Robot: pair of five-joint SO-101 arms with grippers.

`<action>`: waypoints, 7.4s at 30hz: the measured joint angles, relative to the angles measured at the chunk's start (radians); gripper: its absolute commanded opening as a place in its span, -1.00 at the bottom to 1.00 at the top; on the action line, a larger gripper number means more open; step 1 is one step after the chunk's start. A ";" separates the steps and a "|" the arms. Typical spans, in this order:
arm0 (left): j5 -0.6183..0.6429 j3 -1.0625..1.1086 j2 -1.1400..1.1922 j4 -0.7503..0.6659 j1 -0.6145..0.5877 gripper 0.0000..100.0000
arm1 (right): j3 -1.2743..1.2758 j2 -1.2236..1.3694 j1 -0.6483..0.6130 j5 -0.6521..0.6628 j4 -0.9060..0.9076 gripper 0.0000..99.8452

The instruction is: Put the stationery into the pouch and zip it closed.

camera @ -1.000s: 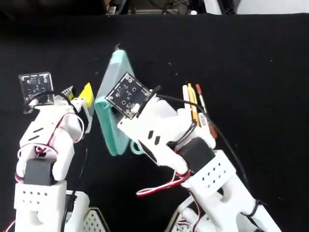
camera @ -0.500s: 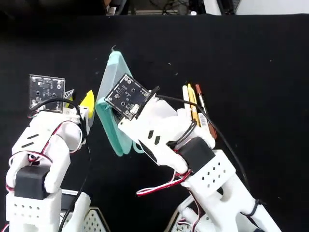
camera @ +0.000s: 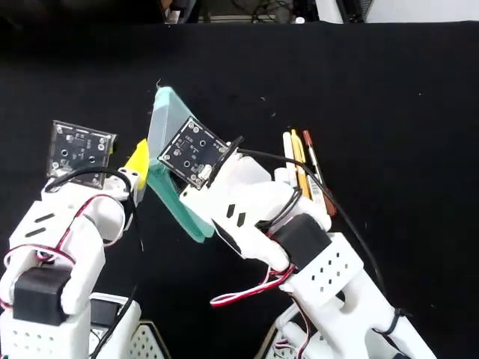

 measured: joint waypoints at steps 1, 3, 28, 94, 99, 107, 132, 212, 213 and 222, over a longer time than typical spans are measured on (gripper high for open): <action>-0.015 0.000 0.002 0.005 0.000 -0.68 | 0.000 0.000 0.000 0.000 0.000 -0.98; -0.043 0.000 0.002 0.018 0.000 -0.68 | 0.000 0.000 0.000 0.000 0.000 -0.98; -0.140 -0.021 -0.012 0.155 0.035 -0.68 | 0.000 0.000 0.000 0.000 0.000 -0.98; -0.255 -0.038 0.060 0.186 0.037 -0.63 | 0.000 0.000 0.000 0.000 0.000 -0.98; -0.259 -0.038 0.135 0.166 0.038 -0.63 | 0.000 0.000 0.003 -0.002 0.000 -0.98; -0.259 -0.038 0.152 0.155 0.038 -0.73 | 0.002 0.003 0.005 0.002 0.005 -0.98; -0.143 -0.035 0.170 0.155 0.044 -0.94 | -0.002 0.002 0.353 0.084 0.233 -0.98; 0.078 -0.176 0.308 0.175 -0.015 -0.94 | 0.006 -0.356 0.258 0.060 0.321 -0.71; 0.078 -0.173 0.308 0.170 -0.015 -0.94 | 0.000 -0.391 0.236 0.060 0.347 -0.71; 0.077 -0.173 0.308 0.170 -0.015 -0.94 | -0.226 -0.572 0.157 0.060 0.566 -0.71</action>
